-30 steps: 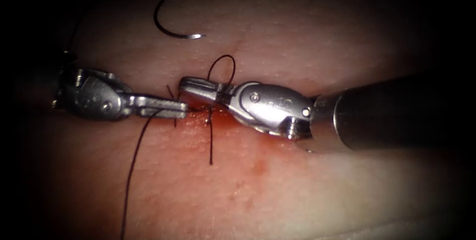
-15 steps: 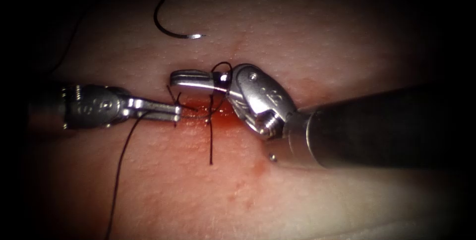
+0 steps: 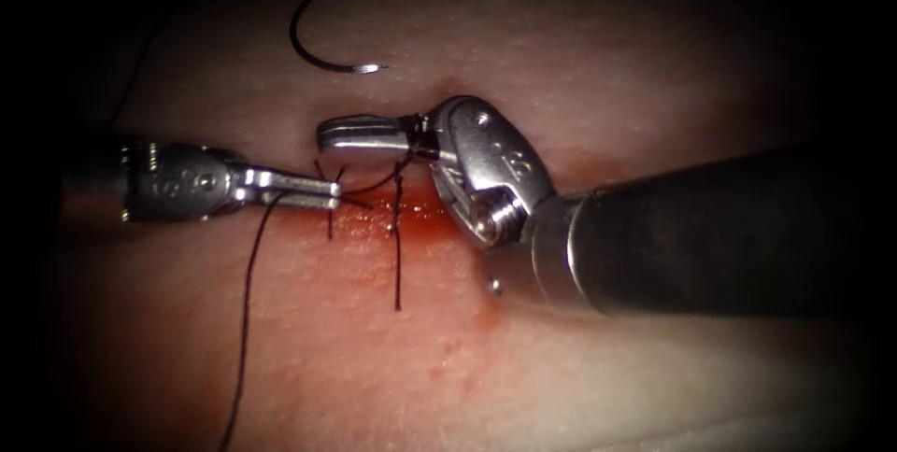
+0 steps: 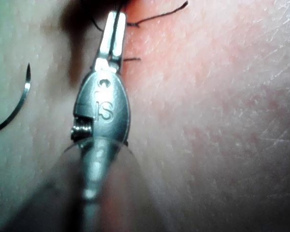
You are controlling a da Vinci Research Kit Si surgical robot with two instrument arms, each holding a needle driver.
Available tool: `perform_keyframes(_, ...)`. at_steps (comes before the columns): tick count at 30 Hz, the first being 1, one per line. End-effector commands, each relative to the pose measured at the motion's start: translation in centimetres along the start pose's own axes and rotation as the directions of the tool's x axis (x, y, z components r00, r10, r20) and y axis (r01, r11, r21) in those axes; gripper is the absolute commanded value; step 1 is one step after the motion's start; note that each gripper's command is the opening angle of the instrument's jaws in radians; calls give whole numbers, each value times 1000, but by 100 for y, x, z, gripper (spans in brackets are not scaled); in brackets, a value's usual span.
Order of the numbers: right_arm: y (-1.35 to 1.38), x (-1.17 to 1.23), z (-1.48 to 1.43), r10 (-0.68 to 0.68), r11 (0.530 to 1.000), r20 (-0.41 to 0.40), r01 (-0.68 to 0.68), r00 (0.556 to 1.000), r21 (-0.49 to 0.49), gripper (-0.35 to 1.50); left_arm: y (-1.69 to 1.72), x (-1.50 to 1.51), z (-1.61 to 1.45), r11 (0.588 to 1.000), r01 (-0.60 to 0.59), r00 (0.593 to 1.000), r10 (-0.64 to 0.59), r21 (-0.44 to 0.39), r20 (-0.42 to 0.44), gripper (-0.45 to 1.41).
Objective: Wound Closure
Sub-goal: Using the right jaws, clamp the suture tail end.
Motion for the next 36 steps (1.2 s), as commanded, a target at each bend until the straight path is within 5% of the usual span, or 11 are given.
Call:
perform_keyframes(1, 3, -6, 2, 4, 1000, 18, -4, 1000, 26, -35, -3, -8, 4, 1000, -1, 1000, 1, -2, 1, -45)
perform_keyframes(11, -8, -4, 0, -78, 972, 192, 32, 978, 235, -35, -16, -26, 5, 1000, 14, 1000, -14, -2, 18, -45)
perform_keyframes(24, -14, -3, 10, -331, 885, 381, 143, 863, 444, -33, -9, -37, 24, 999, 24, 999, -23, -31, 24, -45)
perform_keyframes(28, -18, -8, 16, -376, 864, 401, 160, 835, 478, 15, -8, -37, 23, 999, 24, 999, -23, -35, 26, -45)
perform_keyframes(31, -23, -12, 21, -404, 849, 419, 163, 813, 503, 34, -8, -37, 23, 999, 24, 999, -23, -35, 26, -45)
perform_keyframes(33, -32, -18, 27, -424, 836, 438, 156, 793, 526, 74, -8, -37, 22, 999, 24, 999, -23, -35, 26, -45)
perform_keyframes(36, -37, -20, 30, -429, 831, 440, 154, 789, 534, 91, -8, -36, 22, 999, 24, 999, -24, -36, 26, -45)
